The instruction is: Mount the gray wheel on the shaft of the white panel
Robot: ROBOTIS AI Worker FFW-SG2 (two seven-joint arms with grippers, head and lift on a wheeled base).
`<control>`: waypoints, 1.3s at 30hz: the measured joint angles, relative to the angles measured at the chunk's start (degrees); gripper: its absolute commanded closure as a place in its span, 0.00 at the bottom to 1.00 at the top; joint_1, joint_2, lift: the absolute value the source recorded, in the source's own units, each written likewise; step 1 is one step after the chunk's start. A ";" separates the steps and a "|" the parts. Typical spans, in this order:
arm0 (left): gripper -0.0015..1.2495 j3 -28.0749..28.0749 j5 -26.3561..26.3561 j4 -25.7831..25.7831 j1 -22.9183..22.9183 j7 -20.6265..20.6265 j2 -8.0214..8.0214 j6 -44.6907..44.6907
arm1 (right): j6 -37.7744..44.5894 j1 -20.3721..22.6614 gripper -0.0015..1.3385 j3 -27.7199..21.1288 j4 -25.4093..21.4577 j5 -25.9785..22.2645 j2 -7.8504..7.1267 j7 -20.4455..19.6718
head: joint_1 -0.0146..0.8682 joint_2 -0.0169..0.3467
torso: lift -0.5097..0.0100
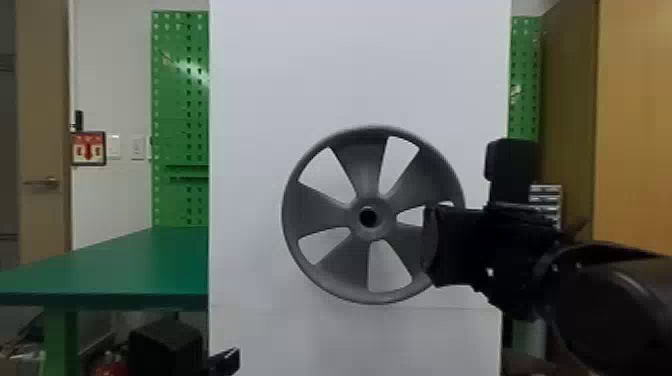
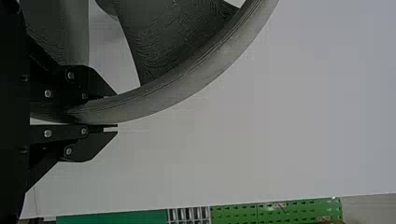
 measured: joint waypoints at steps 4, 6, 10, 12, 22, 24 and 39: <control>0.10 -0.01 0.00 0.00 0.00 0.00 0.01 0.00 | -0.72 -0.46 0.96 0.05 1.13 1.35 -0.09 1.03 | 0.06 0.15 | 0.04; 0.10 -0.05 0.00 0.00 0.00 0.00 0.05 0.00 | -1.03 -0.66 0.96 0.06 1.74 1.79 -0.13 1.68 | 0.06 0.15 | 0.04; 0.10 -0.08 0.00 0.00 0.00 0.00 0.08 -0.01 | -1.79 -0.94 0.96 -0.11 3.01 2.71 -0.18 3.35 | 0.06 0.15 | 0.04; 0.10 -0.10 0.00 0.00 0.00 0.00 0.09 -0.02 | -2.23 -1.00 0.96 -0.18 3.67 3.02 -0.18 3.74 | 0.06 0.15 | 0.04; 0.10 -0.17 0.00 0.00 -0.09 0.00 0.15 -0.03 | -3.71 -1.35 0.96 -0.25 6.11 3.53 -0.02 6.32 | 0.06 0.15 | 0.04; 0.10 -0.17 0.00 0.00 -0.09 0.00 0.16 -0.03 | -3.92 -1.43 0.96 -0.29 6.56 3.65 0.03 6.69 | 0.06 0.15 | 0.04; 0.10 -0.18 0.00 0.00 -0.16 0.00 0.25 -0.02 | -5.30 -2.06 0.96 -0.37 8.54 3.90 0.91 6.77 | 0.06 0.15 | 0.04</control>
